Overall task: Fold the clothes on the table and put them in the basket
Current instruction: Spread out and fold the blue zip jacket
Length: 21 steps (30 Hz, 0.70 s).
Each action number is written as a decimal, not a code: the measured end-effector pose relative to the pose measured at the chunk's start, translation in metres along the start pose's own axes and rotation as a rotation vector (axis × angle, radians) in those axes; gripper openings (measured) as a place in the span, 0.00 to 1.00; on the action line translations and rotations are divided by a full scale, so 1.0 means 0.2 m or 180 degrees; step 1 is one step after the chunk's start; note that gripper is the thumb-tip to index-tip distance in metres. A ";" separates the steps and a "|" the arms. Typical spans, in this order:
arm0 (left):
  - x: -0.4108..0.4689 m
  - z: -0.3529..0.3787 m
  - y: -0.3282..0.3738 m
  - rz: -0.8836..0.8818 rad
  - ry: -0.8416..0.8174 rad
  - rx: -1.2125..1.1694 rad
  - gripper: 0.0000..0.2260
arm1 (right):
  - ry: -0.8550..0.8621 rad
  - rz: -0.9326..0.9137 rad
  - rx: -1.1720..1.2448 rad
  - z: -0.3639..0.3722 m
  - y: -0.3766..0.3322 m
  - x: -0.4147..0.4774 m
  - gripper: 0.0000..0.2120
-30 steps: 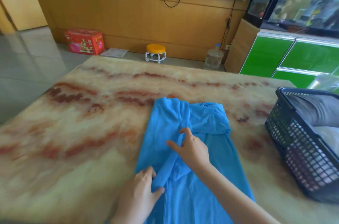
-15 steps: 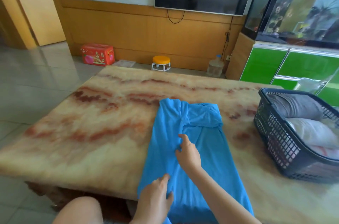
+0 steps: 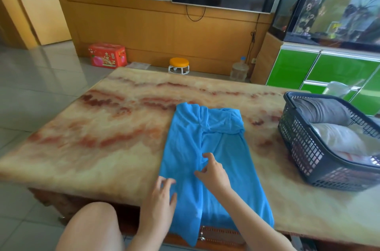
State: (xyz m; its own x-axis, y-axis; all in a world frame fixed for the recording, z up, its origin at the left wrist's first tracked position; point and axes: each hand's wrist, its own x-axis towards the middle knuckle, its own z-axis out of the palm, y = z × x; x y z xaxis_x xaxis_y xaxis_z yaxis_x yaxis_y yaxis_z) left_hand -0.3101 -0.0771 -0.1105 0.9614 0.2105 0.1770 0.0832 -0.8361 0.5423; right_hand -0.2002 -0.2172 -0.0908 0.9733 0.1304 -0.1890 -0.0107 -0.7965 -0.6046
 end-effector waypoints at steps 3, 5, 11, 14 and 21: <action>0.06 0.03 -0.11 -0.0154 0.0291 -0.0115 0.18 | -0.0051 0.0033 -0.0013 0.02 0.02 -0.02 0.25; 0.08 0.03 -0.13 -0.0311 0.0346 -0.0236 0.17 | -0.0019 0.0020 0.0031 0.03 0.03 -0.03 0.25; 0.14 0.04 -0.15 -0.0619 0.0320 -0.0147 0.19 | -0.0049 -0.0089 0.0057 0.04 0.02 -0.06 0.24; 0.18 0.04 -0.17 -0.0770 0.0164 -0.0432 0.18 | -0.0013 -0.0065 0.0275 0.05 0.03 -0.08 0.22; 0.21 0.05 -0.23 -0.0779 -0.0011 -0.1048 0.16 | -0.0081 -0.0094 0.0514 0.05 0.05 -0.10 0.22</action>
State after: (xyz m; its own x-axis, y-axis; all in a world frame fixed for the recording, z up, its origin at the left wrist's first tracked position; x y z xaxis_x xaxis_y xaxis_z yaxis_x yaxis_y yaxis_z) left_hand -0.2704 -0.0342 -0.1357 0.9246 0.3808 0.0077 0.2218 -0.5546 0.8020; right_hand -0.2219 -0.2222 -0.1018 0.9676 0.1688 -0.1878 -0.0211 -0.6872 -0.7262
